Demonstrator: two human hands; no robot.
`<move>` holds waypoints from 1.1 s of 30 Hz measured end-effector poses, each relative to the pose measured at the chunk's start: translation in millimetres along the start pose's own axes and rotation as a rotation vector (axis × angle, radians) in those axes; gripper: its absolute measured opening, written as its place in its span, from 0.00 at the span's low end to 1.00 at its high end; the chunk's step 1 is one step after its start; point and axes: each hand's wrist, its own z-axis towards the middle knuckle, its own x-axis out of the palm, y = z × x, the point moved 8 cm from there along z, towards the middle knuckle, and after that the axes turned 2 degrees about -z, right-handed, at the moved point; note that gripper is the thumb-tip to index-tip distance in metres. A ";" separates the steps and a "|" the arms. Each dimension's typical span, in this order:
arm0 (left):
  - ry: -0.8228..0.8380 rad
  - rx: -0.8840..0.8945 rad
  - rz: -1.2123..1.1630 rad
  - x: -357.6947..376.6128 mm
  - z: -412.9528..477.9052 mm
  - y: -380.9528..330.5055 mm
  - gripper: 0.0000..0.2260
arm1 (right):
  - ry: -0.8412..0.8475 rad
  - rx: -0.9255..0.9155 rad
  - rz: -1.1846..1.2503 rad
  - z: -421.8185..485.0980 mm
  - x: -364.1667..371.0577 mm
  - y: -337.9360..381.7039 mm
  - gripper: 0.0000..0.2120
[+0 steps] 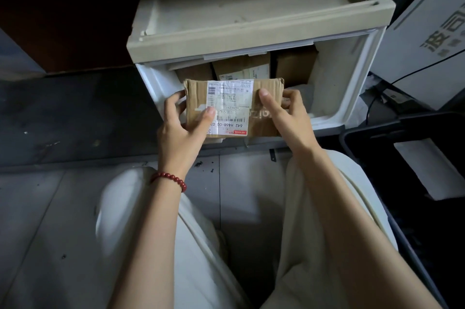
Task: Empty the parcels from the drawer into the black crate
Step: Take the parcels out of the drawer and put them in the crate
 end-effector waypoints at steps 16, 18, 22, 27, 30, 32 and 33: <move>0.227 0.220 0.068 44.6 -16.2 -56.2 0.19 | -0.039 -0.131 0.195 -21.9 -68.0 27.3 0.14; 0.292 0.254 0.042 70.3 -23.9 -75.6 0.16 | -0.123 -0.103 0.217 -26.4 -103.1 19.3 0.11; 0.397 0.327 0.048 134.2 -41.6 -113.0 0.15 | -0.328 -0.047 0.265 -40.3 -173.2 -8.1 0.12; 0.667 0.382 0.080 237.4 -57.2 -145.5 0.23 | -0.531 0.129 0.264 -65.7 -257.4 -62.7 0.37; 0.874 0.424 0.184 305.4 -70.2 -147.8 0.31 | -0.604 0.201 0.264 -80.9 -295.2 -95.3 0.46; 0.984 0.417 0.272 347.4 -79.3 -137.5 0.35 | -0.624 0.250 0.215 -84.3 -310.6 -119.2 0.47; 1.029 0.404 0.308 366.7 -83.6 -130.6 0.36 | -0.643 0.288 0.193 -84.2 -317.6 -132.4 0.47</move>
